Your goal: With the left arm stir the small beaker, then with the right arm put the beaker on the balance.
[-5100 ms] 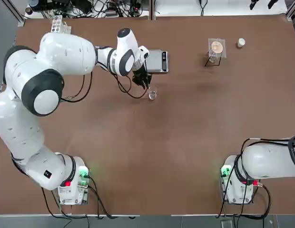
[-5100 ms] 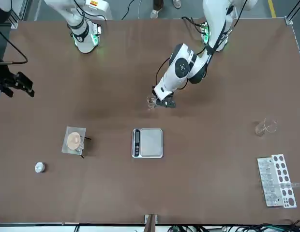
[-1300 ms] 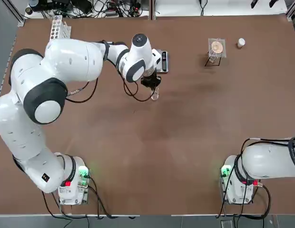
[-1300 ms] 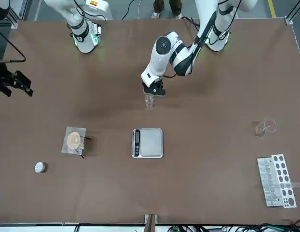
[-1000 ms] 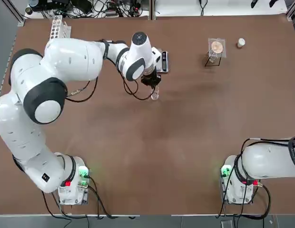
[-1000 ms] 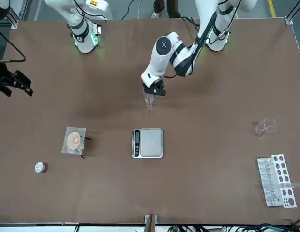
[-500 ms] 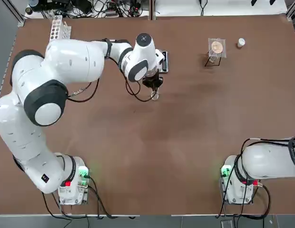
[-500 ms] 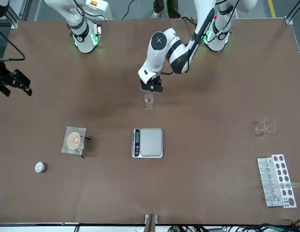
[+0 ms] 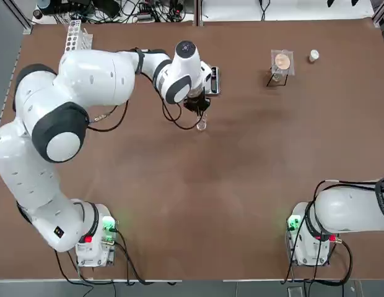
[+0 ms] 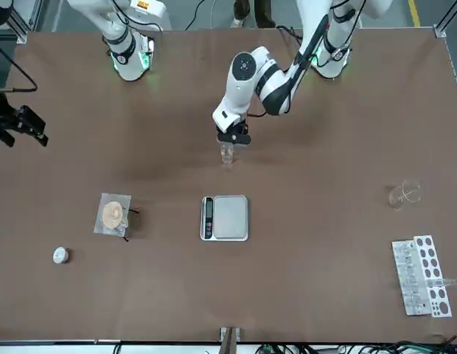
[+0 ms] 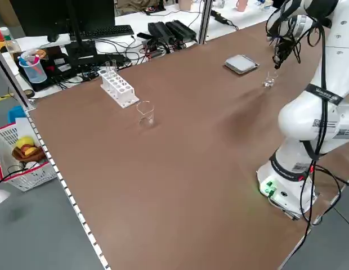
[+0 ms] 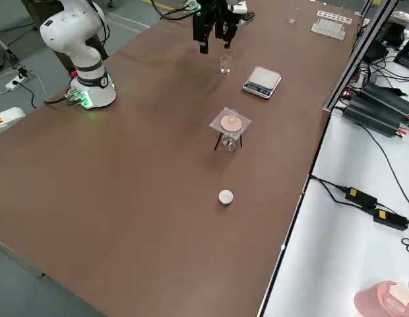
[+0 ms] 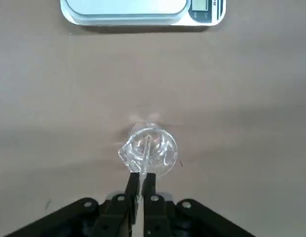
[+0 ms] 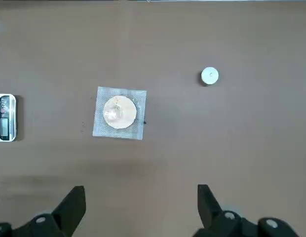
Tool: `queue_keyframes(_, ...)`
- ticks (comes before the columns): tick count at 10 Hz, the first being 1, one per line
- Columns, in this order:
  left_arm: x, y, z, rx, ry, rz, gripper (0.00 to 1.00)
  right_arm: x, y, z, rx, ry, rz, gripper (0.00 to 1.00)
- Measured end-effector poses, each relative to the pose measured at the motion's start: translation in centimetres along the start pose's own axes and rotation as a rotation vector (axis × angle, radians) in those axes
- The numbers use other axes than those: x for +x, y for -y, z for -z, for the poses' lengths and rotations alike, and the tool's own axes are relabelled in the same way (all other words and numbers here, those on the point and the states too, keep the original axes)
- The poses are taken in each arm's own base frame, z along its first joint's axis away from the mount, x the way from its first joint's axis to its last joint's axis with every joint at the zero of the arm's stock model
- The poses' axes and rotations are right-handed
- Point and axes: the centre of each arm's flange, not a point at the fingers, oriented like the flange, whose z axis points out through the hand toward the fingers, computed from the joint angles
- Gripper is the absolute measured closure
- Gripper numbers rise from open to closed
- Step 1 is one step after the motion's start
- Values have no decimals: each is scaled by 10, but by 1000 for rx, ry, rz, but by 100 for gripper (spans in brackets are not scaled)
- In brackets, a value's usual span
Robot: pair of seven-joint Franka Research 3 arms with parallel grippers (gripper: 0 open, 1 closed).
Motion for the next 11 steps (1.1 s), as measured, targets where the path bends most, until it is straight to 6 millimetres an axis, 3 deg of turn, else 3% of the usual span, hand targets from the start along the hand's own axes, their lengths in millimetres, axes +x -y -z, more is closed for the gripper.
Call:
queue_keyframes(4,-8,-3,-4,28,17,-4,93,0,0,0,0,0,-1,0)
queue_keyframes(8,7,5,2,30,-3,9,93,0,0,0,0,-3,-1,0)
queue_keyframes(11,-1,-7,1,24,-2,28,93,0,0,0,0,-3,-1,0)
